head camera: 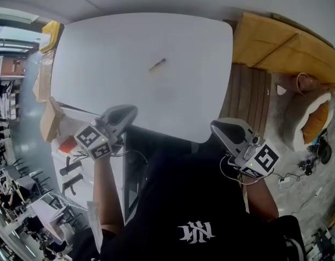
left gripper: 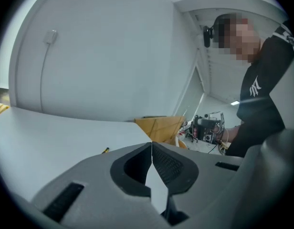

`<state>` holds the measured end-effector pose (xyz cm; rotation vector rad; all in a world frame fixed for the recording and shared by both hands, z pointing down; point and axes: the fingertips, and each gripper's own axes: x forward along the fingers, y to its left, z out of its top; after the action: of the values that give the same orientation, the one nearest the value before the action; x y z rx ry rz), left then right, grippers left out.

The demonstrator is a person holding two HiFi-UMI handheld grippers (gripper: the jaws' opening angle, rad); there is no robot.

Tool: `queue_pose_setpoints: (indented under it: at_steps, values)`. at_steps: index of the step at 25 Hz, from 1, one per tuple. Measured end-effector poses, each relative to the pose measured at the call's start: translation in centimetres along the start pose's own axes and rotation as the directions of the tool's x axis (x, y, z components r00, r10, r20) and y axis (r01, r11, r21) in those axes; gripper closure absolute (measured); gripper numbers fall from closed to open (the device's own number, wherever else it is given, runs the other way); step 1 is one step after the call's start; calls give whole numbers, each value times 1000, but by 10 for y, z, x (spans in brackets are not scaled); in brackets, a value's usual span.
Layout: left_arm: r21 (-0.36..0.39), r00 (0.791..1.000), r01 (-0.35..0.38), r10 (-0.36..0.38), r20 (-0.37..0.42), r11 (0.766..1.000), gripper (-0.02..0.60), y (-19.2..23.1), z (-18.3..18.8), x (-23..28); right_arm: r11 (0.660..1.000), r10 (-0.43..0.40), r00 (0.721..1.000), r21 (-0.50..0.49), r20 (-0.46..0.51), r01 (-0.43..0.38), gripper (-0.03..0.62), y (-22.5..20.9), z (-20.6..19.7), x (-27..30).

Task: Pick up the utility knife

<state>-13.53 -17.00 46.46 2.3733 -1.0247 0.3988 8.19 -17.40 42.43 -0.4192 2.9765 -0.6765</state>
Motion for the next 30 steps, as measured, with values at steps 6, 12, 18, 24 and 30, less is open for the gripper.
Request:
queue_pose_setpoints:
  at_steps: [6,12,18,24,30]
  values:
    - [23,998,58,-58,3,998,574,62,-6,23,1000,-24,995,-7,-97,24,589,-2,5,68]
    - [209,989,134,-118,-84,969,555,108,-8,66,998,-48,986,-38,-161,43,589,-27,3,119]
    - [263,986,36,8,-164,964,466,168,-24,111,998,4,980,58,-201,8,589,-67,-25,139]
    - [383,930,-21,159,-332,924,399,207,-53,150,987,80,976,151,-204,-49,589,-109,-68,146]
    - [488,880,-10,240,-410,873,400,225,-71,183,978,106,961,204,-257,-53,589,-144,-97,126]
